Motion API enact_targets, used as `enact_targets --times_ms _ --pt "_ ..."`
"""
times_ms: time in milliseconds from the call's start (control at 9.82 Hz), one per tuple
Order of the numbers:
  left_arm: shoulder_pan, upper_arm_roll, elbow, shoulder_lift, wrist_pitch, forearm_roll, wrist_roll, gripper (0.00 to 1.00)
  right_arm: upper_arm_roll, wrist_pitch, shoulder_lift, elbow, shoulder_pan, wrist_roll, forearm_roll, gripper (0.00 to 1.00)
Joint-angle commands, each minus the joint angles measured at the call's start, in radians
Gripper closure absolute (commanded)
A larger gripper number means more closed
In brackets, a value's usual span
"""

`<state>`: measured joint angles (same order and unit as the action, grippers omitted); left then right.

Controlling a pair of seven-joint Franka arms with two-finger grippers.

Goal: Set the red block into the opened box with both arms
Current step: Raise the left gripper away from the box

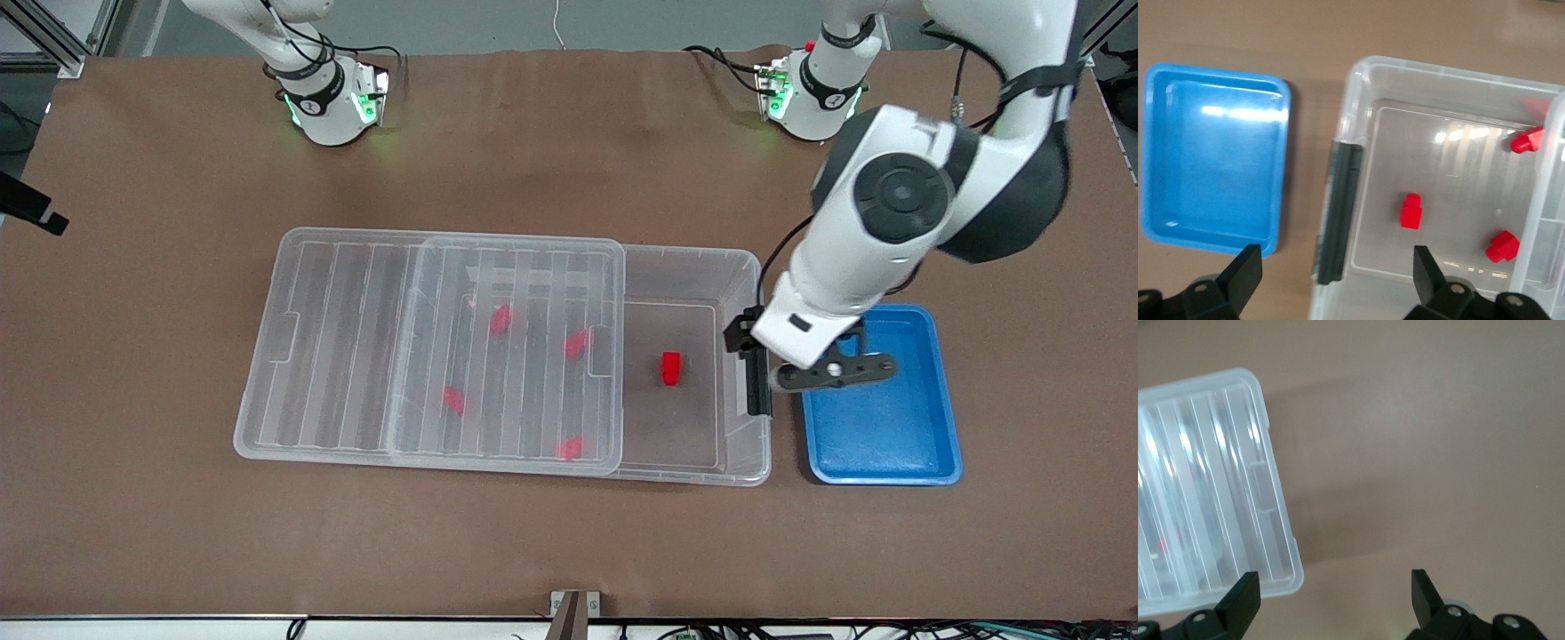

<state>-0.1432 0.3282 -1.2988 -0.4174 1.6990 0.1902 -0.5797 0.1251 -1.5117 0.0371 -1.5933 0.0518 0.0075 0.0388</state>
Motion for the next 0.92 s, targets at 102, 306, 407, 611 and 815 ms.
enact_targets --times_ms 102,306,407,611,815 --pt "0.083 0.005 0.027 0.09 -0.14 0.002 0.02 0.0 0.001 -0.213 -0.15 -0.127 -0.018 -0.209 0.018 0.75" --pt "0.154 0.002 0.026 0.164 -0.171 -0.101 0.043 0.0 -0.007 -0.402 -0.203 -0.254 -0.041 -0.274 0.018 0.97" --pt "0.207 0.011 0.026 0.175 -0.188 -0.124 0.091 0.0 -0.022 -0.497 -0.204 -0.313 -0.046 -0.303 0.018 0.99" --pt "0.214 -0.032 -0.019 0.25 -0.19 -0.124 0.252 0.0 -0.102 -0.58 -0.25 -0.355 -0.046 -0.302 0.029 0.98" --pt "0.137 -0.18 -0.127 0.343 -0.187 -0.138 0.378 0.0 -0.129 -0.582 -0.255 -0.355 -0.053 -0.294 0.073 0.98"
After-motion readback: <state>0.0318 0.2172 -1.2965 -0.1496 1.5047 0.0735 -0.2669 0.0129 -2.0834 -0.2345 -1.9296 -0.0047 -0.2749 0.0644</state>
